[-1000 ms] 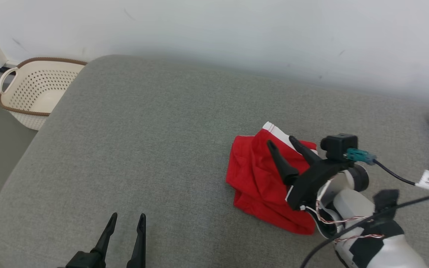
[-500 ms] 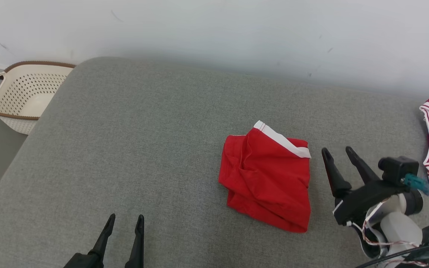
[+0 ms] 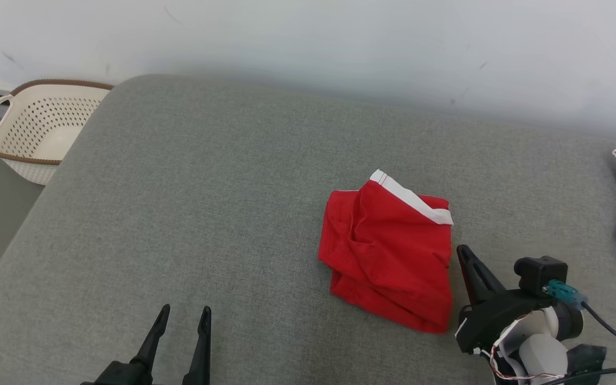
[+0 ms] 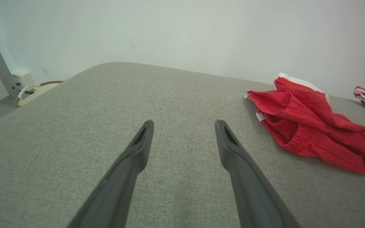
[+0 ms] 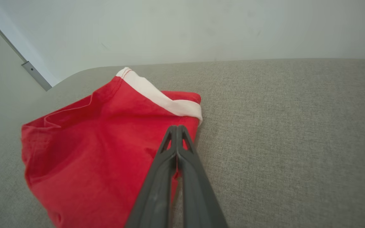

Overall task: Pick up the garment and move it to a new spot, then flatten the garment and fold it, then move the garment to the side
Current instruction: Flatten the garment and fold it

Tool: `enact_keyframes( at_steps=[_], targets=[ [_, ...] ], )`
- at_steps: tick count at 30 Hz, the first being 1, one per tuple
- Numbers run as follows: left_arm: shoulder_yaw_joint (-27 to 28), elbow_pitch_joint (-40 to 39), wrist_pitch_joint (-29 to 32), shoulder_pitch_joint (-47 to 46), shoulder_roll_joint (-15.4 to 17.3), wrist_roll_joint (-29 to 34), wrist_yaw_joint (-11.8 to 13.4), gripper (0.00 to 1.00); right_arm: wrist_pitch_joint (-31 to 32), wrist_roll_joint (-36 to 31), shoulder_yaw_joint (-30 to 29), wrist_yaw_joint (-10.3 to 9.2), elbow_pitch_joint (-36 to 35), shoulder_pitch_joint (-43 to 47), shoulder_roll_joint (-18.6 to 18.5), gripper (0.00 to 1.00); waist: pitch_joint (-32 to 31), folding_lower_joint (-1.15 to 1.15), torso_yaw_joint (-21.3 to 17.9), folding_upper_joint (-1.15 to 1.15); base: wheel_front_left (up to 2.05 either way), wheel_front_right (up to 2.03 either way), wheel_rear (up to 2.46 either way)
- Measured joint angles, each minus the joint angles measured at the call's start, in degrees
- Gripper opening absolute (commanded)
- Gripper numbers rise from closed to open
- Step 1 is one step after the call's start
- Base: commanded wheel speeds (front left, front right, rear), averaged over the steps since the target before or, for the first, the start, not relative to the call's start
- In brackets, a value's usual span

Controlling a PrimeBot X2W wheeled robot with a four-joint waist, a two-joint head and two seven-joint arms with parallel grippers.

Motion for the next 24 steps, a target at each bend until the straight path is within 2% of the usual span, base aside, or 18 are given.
enact_keyframes(
  at_steps=[12, 24],
  targets=[
    [-0.3, 0.0, 0.0, -1.8, 0.0, 0.4, -0.7, 1.0, -2.4, -3.8, -1.8, 0.0, 14.1, -7.8, 3.7, 0.0, 2.7, 0.01, 2.6, 0.0, 0.0, 0.0, 0.0],
    [-1.8, 0.2, 0.0, -3.1, 0.0, -0.2, -0.6, 1.0, -3.9, -5.5, -3.2, 0.0, 27.0, -17.5, 4.2, 0.0, 4.9, 0.01, 6.7, 0.0, 0.0, 0.0, 0.0]
  ],
)
